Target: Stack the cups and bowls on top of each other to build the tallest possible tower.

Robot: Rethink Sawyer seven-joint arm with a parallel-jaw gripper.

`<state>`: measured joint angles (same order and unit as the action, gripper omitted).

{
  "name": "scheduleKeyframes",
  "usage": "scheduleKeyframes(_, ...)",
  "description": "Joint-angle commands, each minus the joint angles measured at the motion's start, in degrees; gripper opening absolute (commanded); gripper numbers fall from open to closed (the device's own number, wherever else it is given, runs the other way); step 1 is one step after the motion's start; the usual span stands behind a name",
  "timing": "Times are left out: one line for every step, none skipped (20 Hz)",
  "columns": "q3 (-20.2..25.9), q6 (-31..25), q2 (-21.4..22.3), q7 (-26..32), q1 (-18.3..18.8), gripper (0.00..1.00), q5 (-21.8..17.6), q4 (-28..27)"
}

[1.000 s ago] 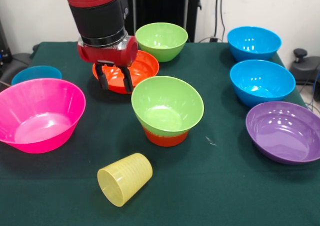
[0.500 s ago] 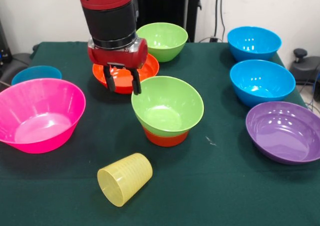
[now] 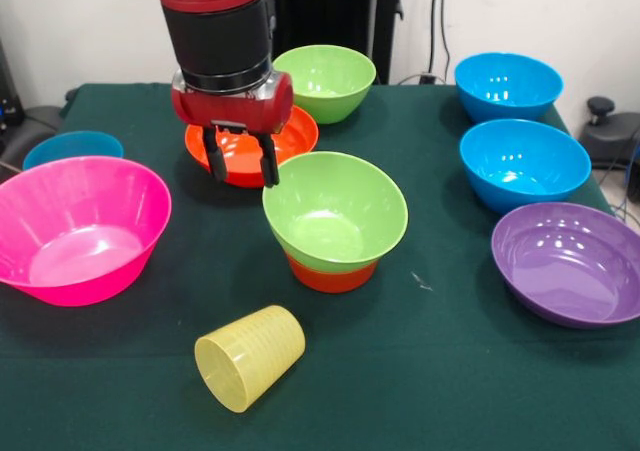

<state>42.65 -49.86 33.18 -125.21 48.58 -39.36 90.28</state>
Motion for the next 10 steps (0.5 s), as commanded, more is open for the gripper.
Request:
scheduleKeyframes(-4.1, 0.7, -5.2, 13.0, -0.3, 1.0, -5.8, -1.0)
scheduleKeyframes(-4.0, 0.4, -5.6, 13.7, -0.2, 1.0, -5.8, -1.3)
scheduleKeyframes(-4.2, -0.1, -5.9, 13.9, -0.4, 1.0, -6.1, -1.6)
scheduleKeyframes(-4.4, -0.1, -6.2, 13.8, -0.6, 1.0, -6.4, -2.0)
scheduleKeyframes(-4.8, 0.0, -6.5, 13.3, -1.1, 1.0, -7.0, -2.2)
scheduleKeyframes(-5.3, 0.3, -6.7, 12.8, -1.5, 1.0, -7.6, -2.5)
scheduleKeyframes(-5.6, 0.3, -6.9, 12.5, -1.9, 1.0, -7.9, -2.6)
scheduleKeyframes(-6.0, -0.3, -7.1, 12.2, -2.4, 1.0, -8.0, -3.2)
scheduleKeyframes(-6.3, -1.2, -7.2, 12.2, -2.7, 1.0, -7.8, -3.4)
scheduleKeyframes(-6.6, -1.6, -7.6, 12.0, -3.0, 1.0, -7.9, -3.7)
